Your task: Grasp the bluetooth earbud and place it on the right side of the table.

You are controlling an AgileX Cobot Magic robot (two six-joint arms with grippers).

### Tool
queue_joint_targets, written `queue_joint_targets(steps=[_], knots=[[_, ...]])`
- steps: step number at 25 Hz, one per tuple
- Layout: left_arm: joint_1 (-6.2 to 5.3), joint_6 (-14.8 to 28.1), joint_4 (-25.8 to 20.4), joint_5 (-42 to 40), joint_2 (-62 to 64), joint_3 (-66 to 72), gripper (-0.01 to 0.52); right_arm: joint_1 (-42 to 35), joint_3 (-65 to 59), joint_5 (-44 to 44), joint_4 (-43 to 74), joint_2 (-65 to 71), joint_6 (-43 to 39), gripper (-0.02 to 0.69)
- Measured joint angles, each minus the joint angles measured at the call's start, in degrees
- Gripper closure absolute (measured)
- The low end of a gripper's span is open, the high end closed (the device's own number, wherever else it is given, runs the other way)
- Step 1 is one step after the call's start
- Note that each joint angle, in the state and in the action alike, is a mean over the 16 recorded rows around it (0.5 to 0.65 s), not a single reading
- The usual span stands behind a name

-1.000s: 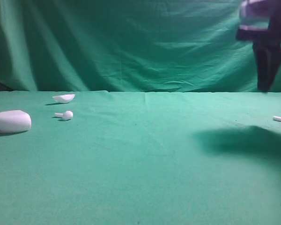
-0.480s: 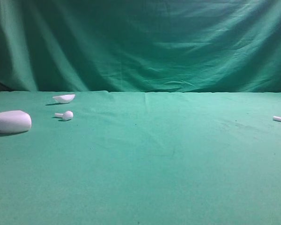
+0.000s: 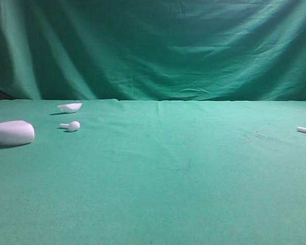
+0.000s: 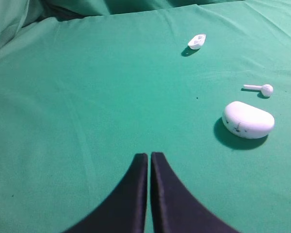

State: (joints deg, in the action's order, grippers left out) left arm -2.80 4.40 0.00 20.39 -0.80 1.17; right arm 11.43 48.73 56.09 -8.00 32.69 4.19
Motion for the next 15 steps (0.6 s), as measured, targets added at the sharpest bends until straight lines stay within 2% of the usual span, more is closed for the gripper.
queue_joint_targets(steps=[7, 15], knots=[[0.0, 0.0, 0.0, 0.0, 0.0, 0.0, 0.514, 0.0, -7.93, -1.79, -1.31, -17.17, -1.29, 0.665], [0.0, 0.0, 0.0, 0.0, 0.0, 0.0, 0.514, -0.11, -12.38, -5.08, 0.24, -25.78, -1.4, 0.665]])
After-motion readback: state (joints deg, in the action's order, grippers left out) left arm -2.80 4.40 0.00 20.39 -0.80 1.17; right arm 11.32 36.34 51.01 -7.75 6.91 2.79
